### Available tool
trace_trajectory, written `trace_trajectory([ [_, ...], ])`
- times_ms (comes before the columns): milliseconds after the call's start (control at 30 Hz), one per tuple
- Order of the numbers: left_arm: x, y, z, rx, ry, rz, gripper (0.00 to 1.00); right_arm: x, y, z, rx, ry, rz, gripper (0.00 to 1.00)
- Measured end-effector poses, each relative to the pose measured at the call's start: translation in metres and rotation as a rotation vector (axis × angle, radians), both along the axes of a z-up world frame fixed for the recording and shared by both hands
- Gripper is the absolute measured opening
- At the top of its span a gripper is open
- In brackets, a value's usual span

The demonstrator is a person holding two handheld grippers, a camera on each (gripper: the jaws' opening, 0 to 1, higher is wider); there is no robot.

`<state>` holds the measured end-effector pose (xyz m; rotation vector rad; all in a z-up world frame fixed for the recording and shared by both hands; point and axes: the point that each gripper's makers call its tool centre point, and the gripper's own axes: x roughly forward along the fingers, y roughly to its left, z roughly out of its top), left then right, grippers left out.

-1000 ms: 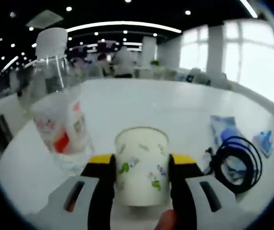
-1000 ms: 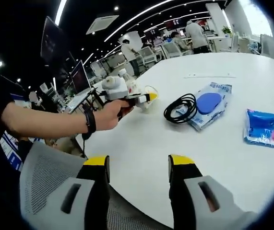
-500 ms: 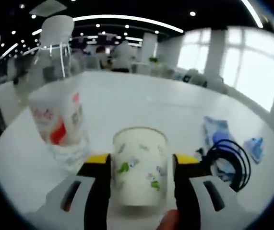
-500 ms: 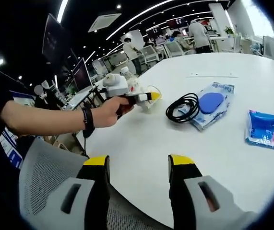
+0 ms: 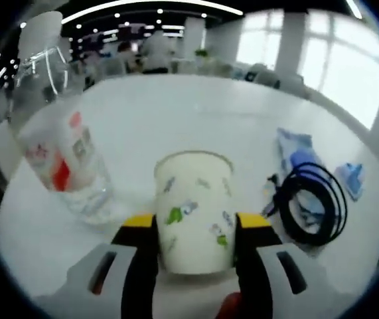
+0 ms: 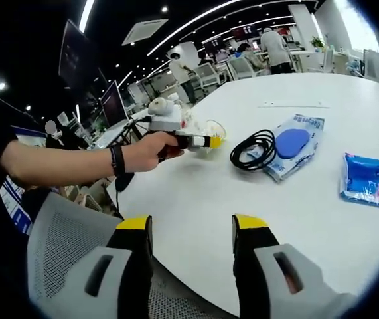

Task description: Arrange the tabletop items into an orderly group along one side of the table until the central work area is clear of visible clutter.

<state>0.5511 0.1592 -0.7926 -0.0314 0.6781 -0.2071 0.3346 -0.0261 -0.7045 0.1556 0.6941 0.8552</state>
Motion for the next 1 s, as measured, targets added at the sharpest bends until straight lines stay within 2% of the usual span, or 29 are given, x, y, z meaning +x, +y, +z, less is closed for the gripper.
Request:
trace_trajectory([
  [100,-0.009,-0.013,0.018,-0.018,-0.066,-0.092,0.42,0.006,0.0,0.003,0.011,-0.005,-0.003,0.48],
  [167,-0.021,-0.031,0.032,-0.037,-0.103,-0.196,0.42,0.013,0.002,0.006,0.025,-0.012,-0.003,0.48],
  [200,-0.029,-0.038,0.038,-0.013,-0.121,-0.264,0.42,0.017,0.003,0.008,0.028,-0.019,-0.004,0.48],
  [333,-0.061,-0.06,0.048,0.018,-0.128,-0.438,0.42,0.036,0.014,0.021,0.067,-0.048,0.012,0.47],
  [367,-0.073,-0.068,0.05,0.028,-0.136,-0.508,0.42,0.04,0.019,0.025,0.073,-0.053,0.025,0.47],
  [533,-0.115,-0.092,0.056,0.065,-0.143,-0.687,0.42,0.061,0.039,0.034,0.094,-0.073,0.073,0.46],
  [600,-0.127,-0.099,0.059,0.063,-0.142,-0.718,0.42,0.066,0.049,0.035,0.125,-0.055,0.087,0.46],
  [667,-0.137,-0.106,0.064,0.05,-0.15,-0.75,0.42,0.068,0.056,0.03,0.12,-0.045,0.102,0.45],
  [733,-0.147,-0.112,0.066,0.086,-0.158,-0.809,0.42,0.066,0.063,0.027,0.124,-0.03,0.13,0.43],
  [833,-0.154,-0.117,0.068,0.088,-0.161,-0.834,0.42,0.06,0.071,0.024,0.123,-0.014,0.167,0.38],
  [867,-0.153,-0.117,0.067,0.096,-0.164,-0.842,0.42,0.059,0.072,0.023,0.126,-0.006,0.174,0.35],
  [967,-0.156,-0.117,0.066,0.1,-0.162,-0.856,0.42,0.052,0.078,0.024,0.17,0.045,0.182,0.2],
  [1000,-0.155,-0.116,0.064,0.108,-0.157,-0.861,0.42,0.054,0.077,0.025,0.173,0.034,0.172,0.15],
])
